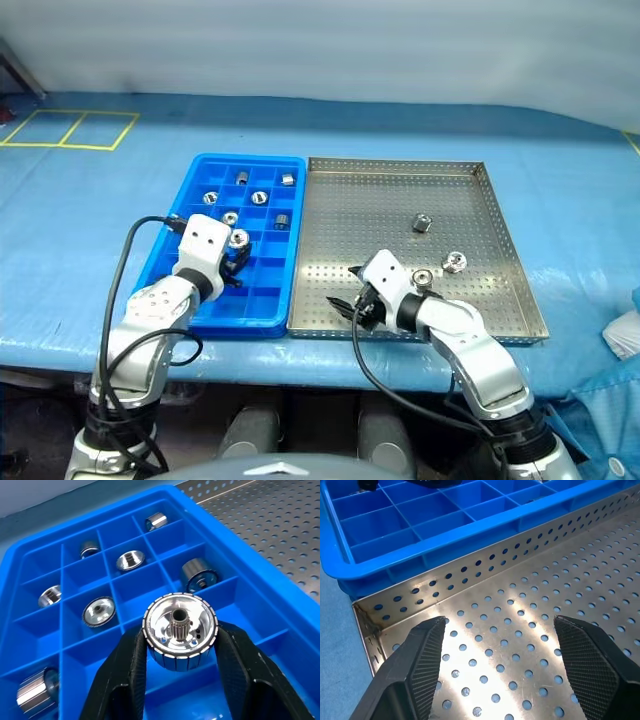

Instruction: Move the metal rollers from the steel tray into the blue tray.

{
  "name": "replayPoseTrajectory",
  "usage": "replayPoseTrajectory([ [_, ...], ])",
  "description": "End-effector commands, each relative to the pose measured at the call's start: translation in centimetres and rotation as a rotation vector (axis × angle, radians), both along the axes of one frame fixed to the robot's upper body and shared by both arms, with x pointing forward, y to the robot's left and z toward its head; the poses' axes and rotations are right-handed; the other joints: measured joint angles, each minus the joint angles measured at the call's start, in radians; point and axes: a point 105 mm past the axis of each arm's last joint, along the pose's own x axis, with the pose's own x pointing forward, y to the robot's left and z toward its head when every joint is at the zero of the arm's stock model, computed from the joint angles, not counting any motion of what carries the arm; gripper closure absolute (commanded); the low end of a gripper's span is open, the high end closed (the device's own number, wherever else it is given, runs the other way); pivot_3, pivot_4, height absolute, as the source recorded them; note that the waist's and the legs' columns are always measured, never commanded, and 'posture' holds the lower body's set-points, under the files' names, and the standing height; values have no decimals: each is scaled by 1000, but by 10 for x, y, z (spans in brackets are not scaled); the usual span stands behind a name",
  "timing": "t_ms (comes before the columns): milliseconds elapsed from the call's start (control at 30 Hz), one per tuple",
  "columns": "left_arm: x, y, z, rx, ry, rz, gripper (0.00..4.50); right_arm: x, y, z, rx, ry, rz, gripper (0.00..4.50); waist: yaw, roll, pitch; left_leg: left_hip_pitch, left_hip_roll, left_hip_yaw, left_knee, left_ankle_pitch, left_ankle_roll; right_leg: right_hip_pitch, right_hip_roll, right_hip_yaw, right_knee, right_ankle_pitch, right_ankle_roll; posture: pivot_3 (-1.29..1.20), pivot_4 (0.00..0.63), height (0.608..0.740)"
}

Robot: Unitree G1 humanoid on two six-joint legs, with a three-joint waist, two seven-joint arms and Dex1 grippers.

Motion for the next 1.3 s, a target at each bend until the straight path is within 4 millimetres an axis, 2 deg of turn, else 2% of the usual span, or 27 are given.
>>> replayPoseTrajectory([
  [33, -6, 4, 2, 14, -18, 32, 2783, 1, 2, 8, 12, -41, 10, 850, 6, 0, 0, 0, 0, 0, 0, 0, 0, 0, 0, 0, 0, 0, 0, 177, 150, 740],
  [167, -7, 10, -4, 33, 1, 63, 2783, 2, 0, 8, 3, -42, -4, 850, 13, 0, 0, 0, 0, 0, 0, 0, 0, -1, 0, 0, 0, 0, 0, 172, 150, 740],
  [467, -9, 26, -5, 52, -5, 136, 2783, 2, -3, 7, -3, -41, -20, 850, 5, 0, 0, 1, 1, 1, 0, 0, 0, -1, 0, 0, 1, 0, 0, 159, 150, 740],
  [733, -16, 38, -11, 45, 5, 204, 2783, 3, -4, 7, -8, -39, -23, 850, -17, 0, 0, 1, 1, 1, -1, 0, 0, -1, 0, -1, 1, 0, 0, 167, 150, 740],
  [967, -15, 37, -7, -164, -39, 261, 2783, 4, -3, 7, -9, -37, -14, 850, -17, 0, 0, 1, 1, 1, -1, 0, 0, -1, 0, -1, 1, 0, 0, 175, 150, 740],
  [1133, -15, 40, -5, -213, -59, 285, 2783, 3, -2, 8, -9, -37, -10, 850, -16, 0, 0, 0, 1, 0, -1, 0, 0, -1, 0, -1, 1, 0, 0, 175, 150, 740],
  [1300, -12, 32, 8, -350, -136, 254, 2783, 3, -2, 7, -10, -36, -11, 850, -11, 0, 0, 0, 1, 0, -1, 0, 0, -1, 0, -1, 0, 0, 0, 173, 150, 740],
])
